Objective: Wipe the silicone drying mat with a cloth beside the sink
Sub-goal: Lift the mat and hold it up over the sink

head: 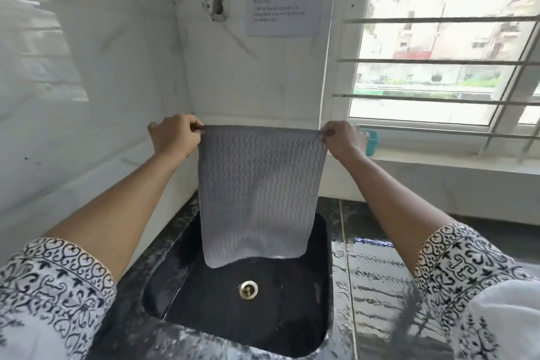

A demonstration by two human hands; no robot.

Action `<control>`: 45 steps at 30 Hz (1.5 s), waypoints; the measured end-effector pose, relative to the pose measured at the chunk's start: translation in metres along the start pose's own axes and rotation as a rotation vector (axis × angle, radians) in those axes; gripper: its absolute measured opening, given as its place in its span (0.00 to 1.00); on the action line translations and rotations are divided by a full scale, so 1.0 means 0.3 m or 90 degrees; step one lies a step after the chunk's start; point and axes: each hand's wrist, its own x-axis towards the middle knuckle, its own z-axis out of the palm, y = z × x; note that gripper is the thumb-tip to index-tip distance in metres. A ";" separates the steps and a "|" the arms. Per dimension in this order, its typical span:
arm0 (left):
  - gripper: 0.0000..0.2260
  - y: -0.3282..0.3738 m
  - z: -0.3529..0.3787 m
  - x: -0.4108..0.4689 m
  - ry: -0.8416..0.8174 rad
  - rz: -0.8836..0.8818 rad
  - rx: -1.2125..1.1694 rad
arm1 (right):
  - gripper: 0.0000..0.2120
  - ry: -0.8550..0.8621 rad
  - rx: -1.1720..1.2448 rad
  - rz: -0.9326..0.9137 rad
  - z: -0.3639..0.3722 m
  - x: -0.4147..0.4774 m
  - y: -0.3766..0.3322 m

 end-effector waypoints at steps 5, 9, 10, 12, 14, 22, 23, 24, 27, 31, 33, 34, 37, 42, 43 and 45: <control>0.09 0.038 -0.007 -0.009 0.000 0.012 -0.008 | 0.09 0.025 0.019 0.014 -0.029 -0.004 0.011; 0.09 0.103 -0.091 -0.020 0.045 0.047 -0.093 | 0.08 0.037 0.086 -0.002 -0.115 -0.022 0.027; 0.09 0.120 -0.115 -0.023 0.053 0.065 -0.118 | 0.07 0.044 0.099 -0.014 -0.144 -0.030 0.044; 0.08 0.156 -0.161 -0.031 0.073 0.098 -0.164 | 0.06 0.072 0.124 -0.030 -0.218 -0.052 0.075; 0.08 0.207 -0.198 -0.047 0.089 0.144 -0.200 | 0.03 0.110 0.136 -0.039 -0.309 -0.083 0.101; 0.03 0.462 -0.329 -0.180 0.003 0.272 -0.381 | 0.07 0.233 0.232 -0.055 -0.742 -0.253 0.201; 0.02 0.496 -0.336 -0.197 -0.021 0.285 -0.408 | 0.08 0.236 0.238 -0.052 -0.794 -0.268 0.226; 0.03 0.530 -0.341 -0.214 -0.044 0.294 -0.436 | 0.09 0.238 0.239 -0.047 -0.841 -0.279 0.251; 0.07 0.636 -0.326 -0.246 -0.124 0.299 -0.516 | 0.08 0.242 0.232 -0.041 -0.952 -0.296 0.332; 0.06 0.777 -0.210 -0.264 -0.228 0.280 -0.554 | 0.06 0.207 0.209 -0.003 -0.993 -0.274 0.488; 0.04 0.845 -0.111 -0.274 -0.295 0.258 -0.538 | 0.05 0.183 0.189 0.034 -0.965 -0.246 0.592; 0.03 0.879 -0.045 -0.279 -0.334 0.237 -0.528 | 0.05 0.166 0.174 0.056 -0.938 -0.229 0.653; 0.02 0.954 0.178 -0.277 -0.450 0.152 -0.473 | 0.04 0.094 0.169 0.121 -0.803 -0.170 0.841; 0.02 1.069 0.673 -0.288 -0.586 -0.004 -0.328 | 0.07 -0.087 0.044 0.244 -0.406 -0.004 1.225; 0.03 1.080 0.775 -0.304 -0.587 -0.030 -0.299 | 0.09 -0.128 0.021 0.270 -0.321 0.015 1.290; 0.07 1.077 0.953 -0.348 -0.568 -0.070 -0.250 | 0.14 -0.218 -0.027 0.296 -0.174 0.023 1.385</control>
